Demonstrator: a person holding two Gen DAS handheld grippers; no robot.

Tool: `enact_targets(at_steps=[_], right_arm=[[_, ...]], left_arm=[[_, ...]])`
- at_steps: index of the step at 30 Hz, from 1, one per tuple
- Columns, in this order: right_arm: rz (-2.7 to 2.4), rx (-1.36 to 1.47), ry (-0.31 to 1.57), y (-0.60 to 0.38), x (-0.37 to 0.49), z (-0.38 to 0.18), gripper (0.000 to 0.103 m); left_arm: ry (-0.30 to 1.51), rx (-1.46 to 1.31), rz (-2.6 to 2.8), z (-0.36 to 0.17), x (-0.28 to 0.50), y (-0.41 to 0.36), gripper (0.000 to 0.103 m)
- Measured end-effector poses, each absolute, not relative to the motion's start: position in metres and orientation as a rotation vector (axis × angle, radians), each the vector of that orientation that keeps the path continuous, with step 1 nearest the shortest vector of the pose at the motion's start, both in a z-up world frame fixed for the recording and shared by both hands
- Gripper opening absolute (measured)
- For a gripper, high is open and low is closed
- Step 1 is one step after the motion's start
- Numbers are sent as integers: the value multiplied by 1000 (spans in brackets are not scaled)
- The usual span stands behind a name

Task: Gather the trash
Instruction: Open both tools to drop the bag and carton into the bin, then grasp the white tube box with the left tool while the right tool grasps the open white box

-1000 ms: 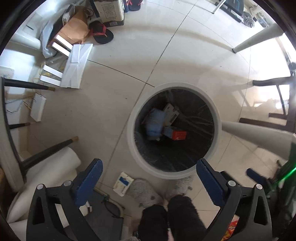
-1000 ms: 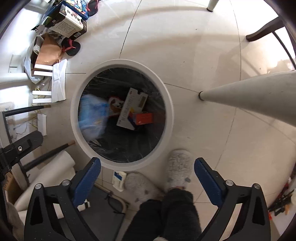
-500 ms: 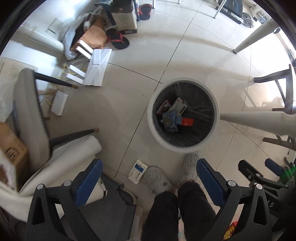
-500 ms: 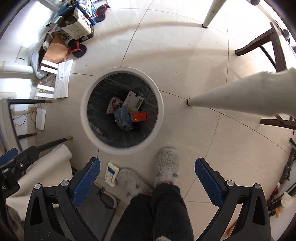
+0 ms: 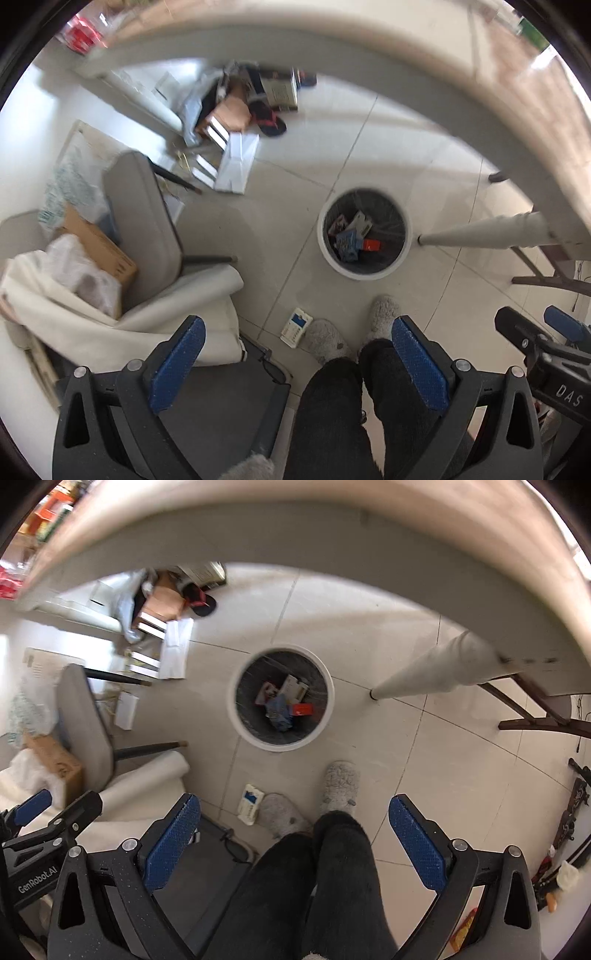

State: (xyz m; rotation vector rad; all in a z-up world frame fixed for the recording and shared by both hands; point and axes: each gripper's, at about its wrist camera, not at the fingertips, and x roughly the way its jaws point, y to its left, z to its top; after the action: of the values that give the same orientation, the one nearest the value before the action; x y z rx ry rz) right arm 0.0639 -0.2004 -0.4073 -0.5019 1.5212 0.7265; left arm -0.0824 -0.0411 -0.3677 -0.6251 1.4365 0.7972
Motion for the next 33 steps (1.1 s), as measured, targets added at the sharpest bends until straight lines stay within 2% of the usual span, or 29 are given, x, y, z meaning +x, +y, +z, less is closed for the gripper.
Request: enact_targets(at_steps=[9,17,24,33], right_arm=[[790,-351,1453,-215,92,-278,103],[735,-225,1403,-215,199,-213,103],[653,-262,1350,-164,360,-193,103],[595,-466,1326,-54,547,-214,103]], left_arm=[[1272,-526,884,-265,-46,-24,103],[1208,-605,906,-220,51,18,103],[1239,-796,919,-233,171,81,103],[1291,-1242,984,-310,283,172,103]])
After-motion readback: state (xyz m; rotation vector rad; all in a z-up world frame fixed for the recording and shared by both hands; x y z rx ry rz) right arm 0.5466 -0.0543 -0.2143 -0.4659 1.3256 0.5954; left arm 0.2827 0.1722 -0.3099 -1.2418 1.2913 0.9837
